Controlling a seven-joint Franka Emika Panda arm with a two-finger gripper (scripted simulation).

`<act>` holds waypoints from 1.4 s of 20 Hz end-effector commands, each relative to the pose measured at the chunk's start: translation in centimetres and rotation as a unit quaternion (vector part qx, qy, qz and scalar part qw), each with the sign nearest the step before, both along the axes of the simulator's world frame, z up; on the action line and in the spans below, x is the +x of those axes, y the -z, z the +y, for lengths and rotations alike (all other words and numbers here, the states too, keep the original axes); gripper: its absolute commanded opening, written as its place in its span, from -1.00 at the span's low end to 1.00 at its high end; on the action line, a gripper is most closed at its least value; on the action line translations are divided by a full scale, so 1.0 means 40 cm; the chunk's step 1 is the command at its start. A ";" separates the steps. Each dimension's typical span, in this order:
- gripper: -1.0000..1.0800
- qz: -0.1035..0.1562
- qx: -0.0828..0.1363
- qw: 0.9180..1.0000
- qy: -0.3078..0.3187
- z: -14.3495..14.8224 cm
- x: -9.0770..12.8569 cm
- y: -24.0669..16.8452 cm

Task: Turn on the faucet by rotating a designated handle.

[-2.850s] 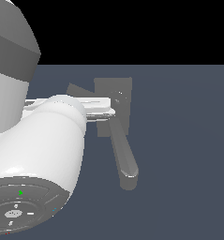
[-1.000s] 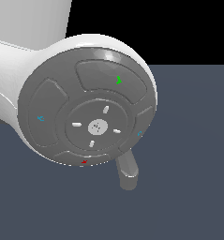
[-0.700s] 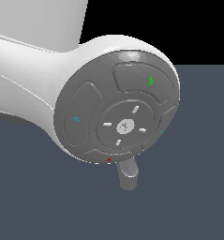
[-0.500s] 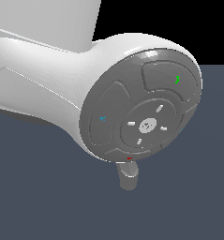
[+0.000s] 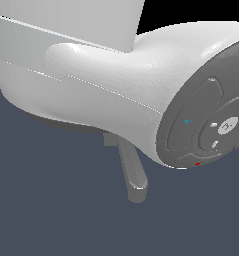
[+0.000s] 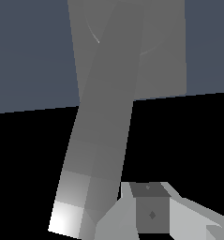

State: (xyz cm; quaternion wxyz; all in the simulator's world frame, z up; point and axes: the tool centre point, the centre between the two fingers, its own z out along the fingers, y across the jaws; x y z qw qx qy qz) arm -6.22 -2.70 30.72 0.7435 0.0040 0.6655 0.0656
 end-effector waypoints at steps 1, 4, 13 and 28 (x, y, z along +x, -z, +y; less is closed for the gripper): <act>-1.00 0.051 -0.044 0.997 -0.022 0.014 0.027 0.015; -1.00 0.033 -0.014 0.999 -0.012 -0.011 0.002 0.040; -1.00 0.040 -0.026 0.999 -0.016 -0.068 0.020 0.050; -1.00 0.043 -0.040 0.998 -0.021 -0.146 0.041 0.056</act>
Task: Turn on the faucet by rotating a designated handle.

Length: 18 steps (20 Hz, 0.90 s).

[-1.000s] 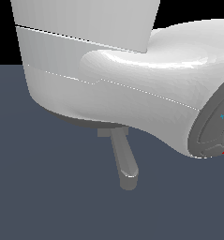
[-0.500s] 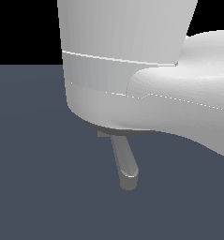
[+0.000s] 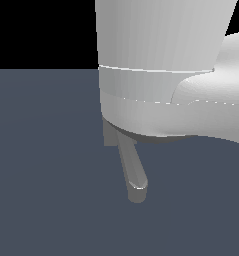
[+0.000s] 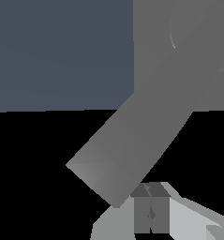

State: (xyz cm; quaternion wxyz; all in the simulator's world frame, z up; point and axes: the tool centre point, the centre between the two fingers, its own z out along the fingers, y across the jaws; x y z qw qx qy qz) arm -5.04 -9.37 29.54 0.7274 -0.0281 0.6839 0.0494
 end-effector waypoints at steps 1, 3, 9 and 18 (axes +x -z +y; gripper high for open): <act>-1.00 0.021 -0.004 1.000 -0.010 0.015 0.013 0.033; -1.00 0.022 -0.005 1.000 -0.010 0.003 0.015 0.045; -1.00 0.025 -0.007 1.000 -0.011 -0.033 0.022 0.083; -1.00 0.029 -0.010 0.999 -0.011 -0.089 0.032 0.141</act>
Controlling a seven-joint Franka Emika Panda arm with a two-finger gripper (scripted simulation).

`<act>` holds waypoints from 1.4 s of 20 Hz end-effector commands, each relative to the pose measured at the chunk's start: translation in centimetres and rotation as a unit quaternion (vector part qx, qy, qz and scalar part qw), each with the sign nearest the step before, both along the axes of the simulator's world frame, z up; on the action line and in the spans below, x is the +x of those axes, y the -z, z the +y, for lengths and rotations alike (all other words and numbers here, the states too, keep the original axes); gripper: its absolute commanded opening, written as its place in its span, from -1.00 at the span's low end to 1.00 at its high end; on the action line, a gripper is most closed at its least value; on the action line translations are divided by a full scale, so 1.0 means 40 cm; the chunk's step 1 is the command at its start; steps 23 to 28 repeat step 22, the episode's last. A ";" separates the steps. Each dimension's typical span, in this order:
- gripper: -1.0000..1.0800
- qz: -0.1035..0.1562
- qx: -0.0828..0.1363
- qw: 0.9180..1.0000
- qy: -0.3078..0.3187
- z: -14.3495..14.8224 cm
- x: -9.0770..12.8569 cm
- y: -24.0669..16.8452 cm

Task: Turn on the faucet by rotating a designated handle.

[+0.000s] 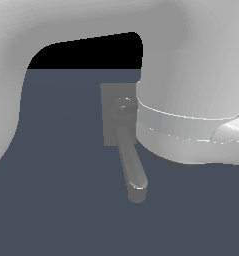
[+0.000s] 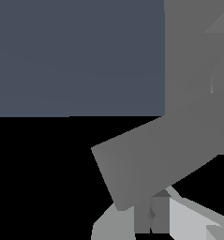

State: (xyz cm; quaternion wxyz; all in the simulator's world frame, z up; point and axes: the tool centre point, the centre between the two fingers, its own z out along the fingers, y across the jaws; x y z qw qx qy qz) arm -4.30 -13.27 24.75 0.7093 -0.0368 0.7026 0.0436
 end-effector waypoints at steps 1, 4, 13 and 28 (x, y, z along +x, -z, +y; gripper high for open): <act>-1.00 0.005 0.002 1.000 -0.009 0.002 0.015 0.027; -1.00 0.001 0.000 1.000 -0.004 -0.004 0.008 0.022; -1.00 0.003 0.001 1.000 -0.007 -0.027 0.015 0.111; -1.00 0.005 0.001 1.000 -0.009 -0.047 0.022 0.192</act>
